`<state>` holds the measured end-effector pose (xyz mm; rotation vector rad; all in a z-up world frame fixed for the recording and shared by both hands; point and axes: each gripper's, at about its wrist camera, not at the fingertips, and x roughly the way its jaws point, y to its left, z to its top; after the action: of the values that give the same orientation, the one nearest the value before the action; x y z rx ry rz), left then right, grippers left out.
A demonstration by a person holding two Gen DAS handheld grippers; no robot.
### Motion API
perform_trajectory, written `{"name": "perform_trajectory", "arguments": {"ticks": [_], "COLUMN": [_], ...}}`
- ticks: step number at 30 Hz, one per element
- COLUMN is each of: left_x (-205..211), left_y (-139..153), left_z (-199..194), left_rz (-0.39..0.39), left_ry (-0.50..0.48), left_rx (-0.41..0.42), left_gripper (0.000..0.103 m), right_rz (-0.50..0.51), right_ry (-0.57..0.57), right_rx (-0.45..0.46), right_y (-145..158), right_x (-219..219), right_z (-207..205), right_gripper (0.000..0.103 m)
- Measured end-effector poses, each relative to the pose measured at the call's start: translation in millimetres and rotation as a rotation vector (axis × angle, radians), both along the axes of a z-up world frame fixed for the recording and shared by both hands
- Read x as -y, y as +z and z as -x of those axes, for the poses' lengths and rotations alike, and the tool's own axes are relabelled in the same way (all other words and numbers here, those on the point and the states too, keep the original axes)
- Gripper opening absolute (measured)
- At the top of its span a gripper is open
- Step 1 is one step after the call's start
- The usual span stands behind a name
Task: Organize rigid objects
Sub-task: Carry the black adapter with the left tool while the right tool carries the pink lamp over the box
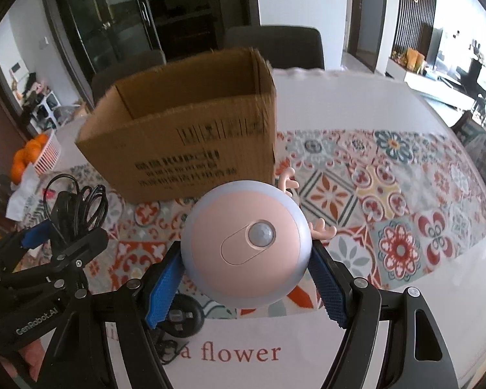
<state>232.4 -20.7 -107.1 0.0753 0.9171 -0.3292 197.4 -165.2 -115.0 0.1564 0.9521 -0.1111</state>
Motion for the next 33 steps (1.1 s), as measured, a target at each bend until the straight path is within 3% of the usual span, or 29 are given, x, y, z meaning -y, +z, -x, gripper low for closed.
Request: {"name": "perform_trajectory", "arguments": {"ticks": [14,33], "left_x": [-2.9,1.3], "left_y": [44.8,86.2], "left_z": [-6.8,-46.8], "left_rz": [0.031,0.030], "left_ry": [0.003,-0.004], "left_rx": [0.100,0.173], "left_gripper": [0.076,0.076], "right_rz": [0.005,0.034], "right_ry": [0.019,0.037], "right_rx": [0.128,0.224], "right_y": [46.6,93.0], "right_x": [0.0,5.4], "right_z": [-3.8,-40.5], "right_gripper": [0.076,0.076]}}
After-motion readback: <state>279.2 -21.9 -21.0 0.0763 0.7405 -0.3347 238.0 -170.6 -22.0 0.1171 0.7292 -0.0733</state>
